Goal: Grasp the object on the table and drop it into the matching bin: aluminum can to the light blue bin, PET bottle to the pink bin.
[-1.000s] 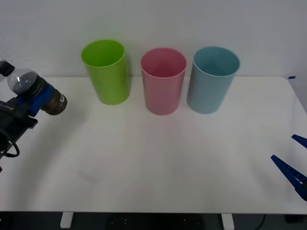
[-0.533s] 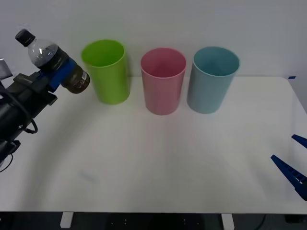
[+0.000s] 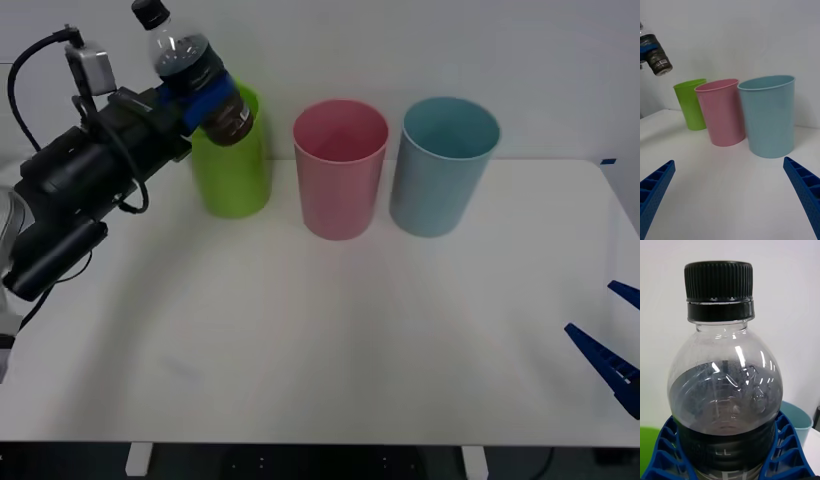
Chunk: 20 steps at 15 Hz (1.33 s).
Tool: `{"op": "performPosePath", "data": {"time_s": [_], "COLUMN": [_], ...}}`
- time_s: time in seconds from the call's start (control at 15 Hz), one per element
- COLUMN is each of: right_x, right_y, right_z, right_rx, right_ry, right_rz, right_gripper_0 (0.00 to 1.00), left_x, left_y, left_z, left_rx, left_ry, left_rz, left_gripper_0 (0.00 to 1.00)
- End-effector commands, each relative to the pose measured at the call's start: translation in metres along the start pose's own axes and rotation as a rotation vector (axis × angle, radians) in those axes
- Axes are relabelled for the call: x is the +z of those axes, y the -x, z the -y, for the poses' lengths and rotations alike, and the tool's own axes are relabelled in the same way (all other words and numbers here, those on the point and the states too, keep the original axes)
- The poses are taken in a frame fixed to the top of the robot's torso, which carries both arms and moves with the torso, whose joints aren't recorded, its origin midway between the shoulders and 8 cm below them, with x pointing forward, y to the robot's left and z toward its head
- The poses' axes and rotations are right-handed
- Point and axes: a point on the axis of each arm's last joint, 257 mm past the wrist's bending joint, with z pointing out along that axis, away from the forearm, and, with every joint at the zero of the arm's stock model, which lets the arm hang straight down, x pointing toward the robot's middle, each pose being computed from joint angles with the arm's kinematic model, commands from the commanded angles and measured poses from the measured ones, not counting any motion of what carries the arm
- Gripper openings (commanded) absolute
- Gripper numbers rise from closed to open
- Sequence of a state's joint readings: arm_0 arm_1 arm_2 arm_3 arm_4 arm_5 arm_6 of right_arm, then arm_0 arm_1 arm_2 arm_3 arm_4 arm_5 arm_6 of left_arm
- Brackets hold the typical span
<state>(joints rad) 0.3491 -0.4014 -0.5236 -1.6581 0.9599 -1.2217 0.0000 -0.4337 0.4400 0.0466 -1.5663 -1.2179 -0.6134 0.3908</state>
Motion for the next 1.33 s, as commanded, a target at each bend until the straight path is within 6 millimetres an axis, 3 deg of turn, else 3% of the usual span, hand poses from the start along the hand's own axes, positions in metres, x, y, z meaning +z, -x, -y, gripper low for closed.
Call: {"op": "performPosePath", "data": {"time_s": [0.07, 0.47, 0.73, 1.0, 1.33], "right_x": [0.0, 0.0, 0.0, 0.0, 0.0], "right_y": [0.0, 0.0, 0.0, 0.0, 0.0], "right_z": [0.0, 0.0, 0.0, 0.0, 0.0], "right_rx": [0.0, 0.0, 0.0, 0.0, 0.0], "right_ry": [0.0, 0.0, 0.0, 0.0, 0.0], "right_rz": [0.0, 0.0, 0.0, 0.0, 0.0], "right_gripper_0": [1.0, 1.0, 1.0, 1.0, 1.0], "left_x": [0.04, 0.12, 0.158, 0.174, 0.175], "left_y": [-0.009, -0.032, -0.047, -0.05, -0.052], "left_z": [0.003, 0.016, 0.033, 0.042, 0.044], "left_rx": [0.007, 0.042, 0.075, 0.076, 0.073], "left_ry": [-0.033, -0.053, -0.059, -0.05, -0.049], "left_rz": [-0.041, -0.121, -0.17, -0.174, -0.178], "left_gripper_0": [0.0, 0.0, 0.0, 0.0, 0.0]}}
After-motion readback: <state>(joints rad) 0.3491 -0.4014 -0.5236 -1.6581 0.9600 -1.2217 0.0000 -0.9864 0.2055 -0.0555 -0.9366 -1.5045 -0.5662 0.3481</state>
